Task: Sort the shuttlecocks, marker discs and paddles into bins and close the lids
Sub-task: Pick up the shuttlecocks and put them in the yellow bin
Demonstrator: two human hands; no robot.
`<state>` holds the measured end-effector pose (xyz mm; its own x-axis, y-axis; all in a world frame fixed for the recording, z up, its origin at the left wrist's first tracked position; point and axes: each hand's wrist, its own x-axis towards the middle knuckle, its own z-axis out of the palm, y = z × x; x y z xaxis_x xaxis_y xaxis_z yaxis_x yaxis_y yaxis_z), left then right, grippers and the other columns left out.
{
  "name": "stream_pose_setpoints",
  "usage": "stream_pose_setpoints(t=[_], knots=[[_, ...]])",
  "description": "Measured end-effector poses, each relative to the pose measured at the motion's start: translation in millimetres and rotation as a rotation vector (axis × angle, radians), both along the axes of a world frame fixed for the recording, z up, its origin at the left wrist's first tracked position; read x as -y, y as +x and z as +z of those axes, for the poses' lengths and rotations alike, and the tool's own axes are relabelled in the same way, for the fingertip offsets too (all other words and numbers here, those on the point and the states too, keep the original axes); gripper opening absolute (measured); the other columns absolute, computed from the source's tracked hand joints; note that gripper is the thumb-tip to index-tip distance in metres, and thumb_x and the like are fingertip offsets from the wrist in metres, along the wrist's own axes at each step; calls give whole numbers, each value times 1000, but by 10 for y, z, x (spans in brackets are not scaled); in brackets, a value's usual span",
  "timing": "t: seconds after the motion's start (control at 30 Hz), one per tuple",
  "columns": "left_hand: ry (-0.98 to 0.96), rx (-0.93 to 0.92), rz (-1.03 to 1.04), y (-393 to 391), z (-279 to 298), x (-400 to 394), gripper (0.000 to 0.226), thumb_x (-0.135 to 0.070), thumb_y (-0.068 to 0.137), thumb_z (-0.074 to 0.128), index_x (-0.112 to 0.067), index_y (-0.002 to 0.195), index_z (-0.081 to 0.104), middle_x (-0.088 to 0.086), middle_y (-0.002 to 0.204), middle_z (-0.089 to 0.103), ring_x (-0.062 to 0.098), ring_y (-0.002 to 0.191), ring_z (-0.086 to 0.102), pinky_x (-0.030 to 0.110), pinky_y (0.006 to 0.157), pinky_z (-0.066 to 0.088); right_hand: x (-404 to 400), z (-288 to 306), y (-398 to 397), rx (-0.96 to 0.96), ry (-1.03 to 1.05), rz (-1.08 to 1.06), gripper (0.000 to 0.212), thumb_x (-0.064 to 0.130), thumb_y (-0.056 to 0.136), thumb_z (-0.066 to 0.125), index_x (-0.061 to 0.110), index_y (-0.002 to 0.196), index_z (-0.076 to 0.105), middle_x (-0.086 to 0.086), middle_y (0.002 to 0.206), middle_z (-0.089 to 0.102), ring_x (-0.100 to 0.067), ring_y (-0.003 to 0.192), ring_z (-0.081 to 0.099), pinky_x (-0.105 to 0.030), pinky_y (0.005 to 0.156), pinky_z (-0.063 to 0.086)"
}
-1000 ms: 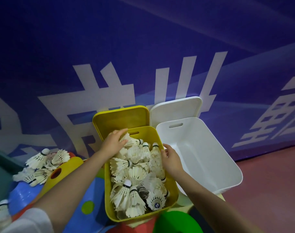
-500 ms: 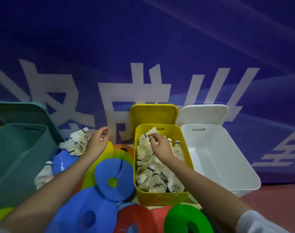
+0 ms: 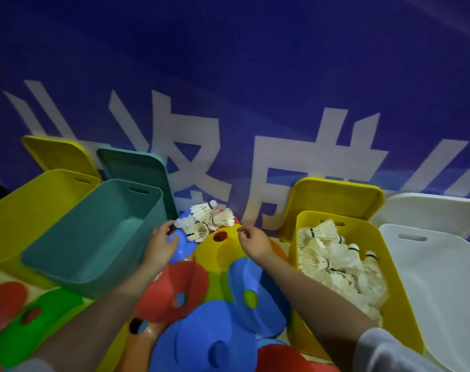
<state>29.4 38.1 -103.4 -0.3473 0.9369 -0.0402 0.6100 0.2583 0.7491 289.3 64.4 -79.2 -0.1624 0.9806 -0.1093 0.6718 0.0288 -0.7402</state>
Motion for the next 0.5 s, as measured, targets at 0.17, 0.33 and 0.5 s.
stream_pose_setpoints(t=[0.17, 0.33, 0.5], knots=[[17, 39, -12, -105, 35, -325, 58, -26, 86, 65, -18, 139, 44, 15, 123, 50, 30, 109, 55, 44, 96, 46, -451, -109, -424, 225, 112, 88, 41, 26, 94, 49, 13, 133, 51, -10, 133, 52, -26, 124, 46, -36, 100, 39], [-60, 74, -49, -38, -98, -671, 73, -36, 81, 71, -11, 142, 38, 18, 136, 45, 32, 123, 46, 40, 103, 40, -898, -227, -745, 521, 180, 249, 47, 27, 90, 49, 20, 137, 45, -4, 143, 44, -24, 132, 37, -40, 103, 36], [-136, -45, -102, -32, -301, -945, 87, -48, 76, 73, -14, 145, 33, 16, 138, 44, 30, 126, 43, 37, 98, 40, -1106, -441, -857, 853, 177, 331, 51, 36, 92, 45, 21, 140, 40, -3, 142, 45, -25, 131, 36, -42, 104, 31]])
